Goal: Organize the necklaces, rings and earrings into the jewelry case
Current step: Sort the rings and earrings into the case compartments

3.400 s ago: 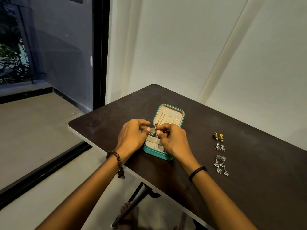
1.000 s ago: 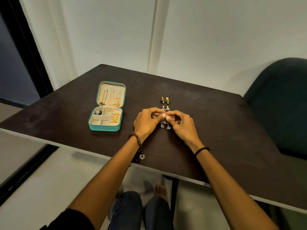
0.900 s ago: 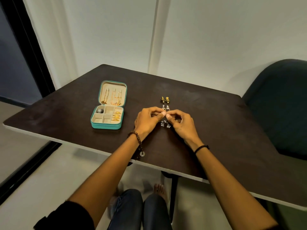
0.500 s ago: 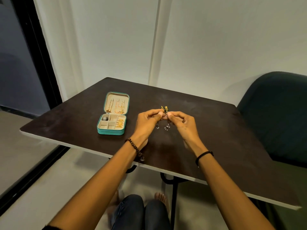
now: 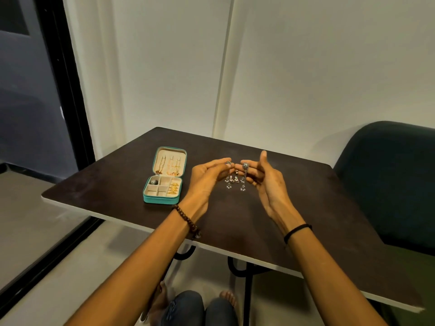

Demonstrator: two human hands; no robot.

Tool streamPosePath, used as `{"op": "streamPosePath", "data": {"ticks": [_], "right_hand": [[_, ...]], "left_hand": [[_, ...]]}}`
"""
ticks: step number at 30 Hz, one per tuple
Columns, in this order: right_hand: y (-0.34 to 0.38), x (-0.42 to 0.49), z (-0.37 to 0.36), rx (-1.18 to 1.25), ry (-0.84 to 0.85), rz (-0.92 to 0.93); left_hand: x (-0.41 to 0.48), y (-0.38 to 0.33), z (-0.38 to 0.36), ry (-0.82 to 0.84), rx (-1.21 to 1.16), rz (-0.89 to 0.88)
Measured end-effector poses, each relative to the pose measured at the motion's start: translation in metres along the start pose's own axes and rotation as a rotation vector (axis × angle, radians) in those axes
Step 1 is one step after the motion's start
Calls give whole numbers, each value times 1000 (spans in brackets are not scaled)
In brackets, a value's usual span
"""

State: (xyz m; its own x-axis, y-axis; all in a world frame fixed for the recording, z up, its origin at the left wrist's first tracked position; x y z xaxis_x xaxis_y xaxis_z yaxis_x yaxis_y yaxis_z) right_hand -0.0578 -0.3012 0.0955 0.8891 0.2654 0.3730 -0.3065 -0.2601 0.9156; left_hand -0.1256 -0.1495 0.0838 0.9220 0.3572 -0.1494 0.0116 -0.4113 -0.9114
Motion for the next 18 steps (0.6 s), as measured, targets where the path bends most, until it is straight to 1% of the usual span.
{"op": "streamPosePath", "data": {"ticks": [3,7,12,16,18], "right_hand": [[4,-1,-6,-10,13,17],[9,-3,-11,-9,9,22],[7,-5,-17,-19,42,25],[2,-3,-27,1,72,15],[-3,-2,-33,27,71,-4]], "left_hand": [[-4,-6,-3,-33,83,-67],[-7,-12,-4,-50,69,-85],[-9,-13,3,-31,21,-29],[-3,-9,18,-24,-30,83],[1,-11,25,-8,-42,106]]}}
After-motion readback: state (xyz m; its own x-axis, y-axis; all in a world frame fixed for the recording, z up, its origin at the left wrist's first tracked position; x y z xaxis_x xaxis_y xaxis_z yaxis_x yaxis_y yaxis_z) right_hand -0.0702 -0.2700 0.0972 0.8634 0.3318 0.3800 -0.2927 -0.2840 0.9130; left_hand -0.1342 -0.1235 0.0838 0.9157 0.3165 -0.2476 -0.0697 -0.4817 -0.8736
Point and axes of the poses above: each hand's wrist, its own x-axis towards the middle knuckle, its own z-axis out of the back of the hand, y = z × x, the point moved 10 cm from there along x, towards the middle knuckle, and after that the axes turned 15 degrees about z, right-handed, at the moved point
